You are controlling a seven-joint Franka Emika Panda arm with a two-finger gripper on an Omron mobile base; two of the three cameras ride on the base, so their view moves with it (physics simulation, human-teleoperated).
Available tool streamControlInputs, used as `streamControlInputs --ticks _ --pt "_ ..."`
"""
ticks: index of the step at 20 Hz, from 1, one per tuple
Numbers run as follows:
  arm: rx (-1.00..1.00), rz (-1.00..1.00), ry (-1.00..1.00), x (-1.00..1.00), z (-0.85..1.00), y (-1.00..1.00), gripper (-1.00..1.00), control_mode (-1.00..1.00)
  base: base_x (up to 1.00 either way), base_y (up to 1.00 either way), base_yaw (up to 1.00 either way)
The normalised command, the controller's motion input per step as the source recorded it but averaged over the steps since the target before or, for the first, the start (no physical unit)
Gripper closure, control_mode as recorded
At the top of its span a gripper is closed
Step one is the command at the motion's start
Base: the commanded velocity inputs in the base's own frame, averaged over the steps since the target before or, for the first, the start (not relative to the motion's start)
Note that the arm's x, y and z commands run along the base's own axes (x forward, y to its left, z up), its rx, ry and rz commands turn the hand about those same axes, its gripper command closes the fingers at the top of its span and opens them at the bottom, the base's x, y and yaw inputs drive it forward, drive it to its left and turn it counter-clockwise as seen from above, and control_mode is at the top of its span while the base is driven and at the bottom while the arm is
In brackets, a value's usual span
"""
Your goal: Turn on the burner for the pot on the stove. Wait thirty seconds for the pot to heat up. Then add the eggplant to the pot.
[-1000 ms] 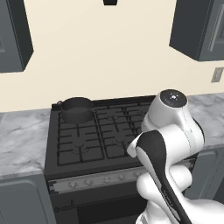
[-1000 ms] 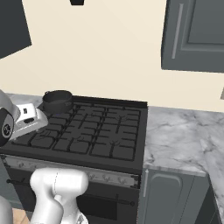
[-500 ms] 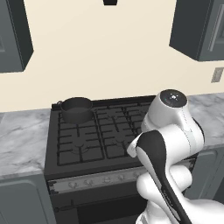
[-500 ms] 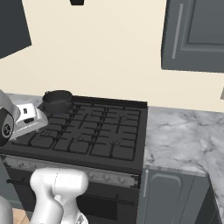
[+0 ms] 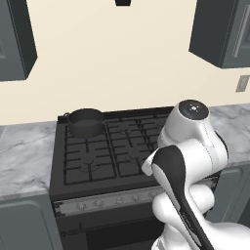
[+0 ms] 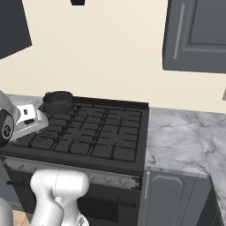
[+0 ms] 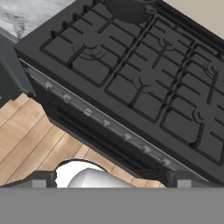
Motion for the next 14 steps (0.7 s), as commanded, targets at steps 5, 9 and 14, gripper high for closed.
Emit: streamControlInputs --ticks 5,9,14 --pt "0.0 0.0 0.0 0.0 0.0 0.0 -1.0 -1.0 0.0 0.0 0.0" --pt "0.0 0.0 0.0 0.0 0.0 0.0 -1.0 -1.0 0.0 0.0 0.0" --pt "0.0 0.0 0.0 0.0 0.0 0.0 -1.0 -1.0 0.0 0.0 0.0"
